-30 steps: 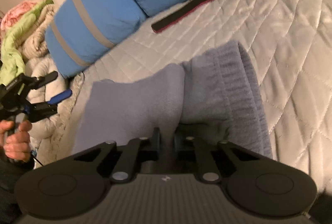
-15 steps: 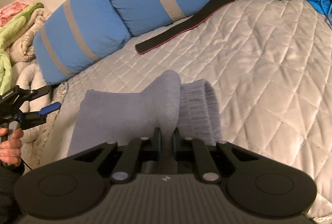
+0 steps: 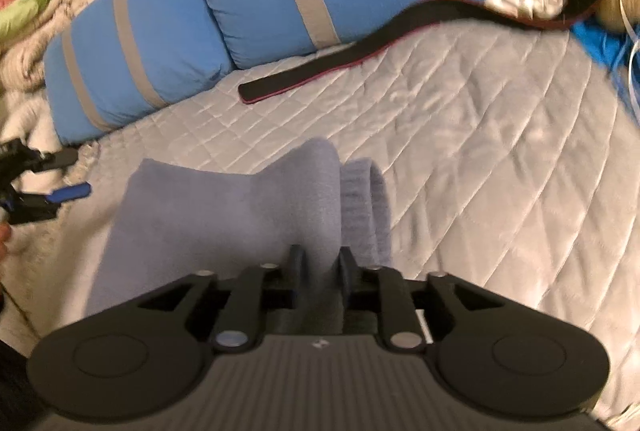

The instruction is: Fold clothes

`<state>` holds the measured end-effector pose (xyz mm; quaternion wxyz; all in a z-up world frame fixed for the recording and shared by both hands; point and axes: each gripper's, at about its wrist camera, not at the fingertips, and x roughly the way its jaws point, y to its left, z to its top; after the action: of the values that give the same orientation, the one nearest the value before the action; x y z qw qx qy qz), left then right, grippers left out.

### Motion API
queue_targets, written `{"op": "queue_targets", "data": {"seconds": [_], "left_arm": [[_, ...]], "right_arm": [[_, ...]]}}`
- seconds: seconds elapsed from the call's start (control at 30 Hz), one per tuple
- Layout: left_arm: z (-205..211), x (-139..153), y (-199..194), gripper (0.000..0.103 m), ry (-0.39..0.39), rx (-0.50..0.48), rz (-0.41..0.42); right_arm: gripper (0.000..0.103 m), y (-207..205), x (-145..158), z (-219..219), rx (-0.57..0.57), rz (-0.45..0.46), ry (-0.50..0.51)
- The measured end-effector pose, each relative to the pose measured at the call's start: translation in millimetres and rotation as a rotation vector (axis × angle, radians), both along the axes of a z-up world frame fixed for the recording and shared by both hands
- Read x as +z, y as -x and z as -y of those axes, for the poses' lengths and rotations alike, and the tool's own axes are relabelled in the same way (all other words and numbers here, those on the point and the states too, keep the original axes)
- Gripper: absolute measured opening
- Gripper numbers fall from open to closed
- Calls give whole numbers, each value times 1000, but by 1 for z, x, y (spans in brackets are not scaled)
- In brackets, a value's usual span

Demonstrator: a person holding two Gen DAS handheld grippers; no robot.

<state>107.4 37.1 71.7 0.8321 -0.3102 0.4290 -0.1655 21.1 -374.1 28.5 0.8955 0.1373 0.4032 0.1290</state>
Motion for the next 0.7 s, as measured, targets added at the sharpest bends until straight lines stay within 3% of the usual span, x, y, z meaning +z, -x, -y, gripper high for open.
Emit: {"op": "queue_targets", "data": {"seconds": [0.07, 0.23, 0.27, 0.33, 0.43, 0.53, 0.57, 0.6, 0.7], "left_arm": [[1, -1, 0, 56, 1, -4, -3], [2, -2, -1, 56, 2, -7, -12], [2, -2, -1, 56, 1, -8, -12], [2, -3, -1, 56, 0, -10, -10], [1, -4, -1, 56, -6, -10, -11], [2, -5, 0, 56, -19, -11, -8], [3, -5, 0, 56, -32, -10, -9], [4, -6, 0, 56, -55, -8, -9], [9, -6, 0, 56, -140, -5, 0]], "right_arm": [[60, -2, 5, -1, 12, 62, 0], [59, -25, 1, -2, -19, 103, -10], [50, -30, -1, -3, -27, 103, -12], [13, -38, -6, -2, -50, 88, -14], [10, -42, -12, 2, -91, 69, -19], [12, -44, -18, 3, -120, 53, -6], [28, -45, -20, 4, -130, 44, -2], [37, -46, -20, 5, -136, 40, 3], [46, -37, -10, 4, -126, 106, 57]]}}
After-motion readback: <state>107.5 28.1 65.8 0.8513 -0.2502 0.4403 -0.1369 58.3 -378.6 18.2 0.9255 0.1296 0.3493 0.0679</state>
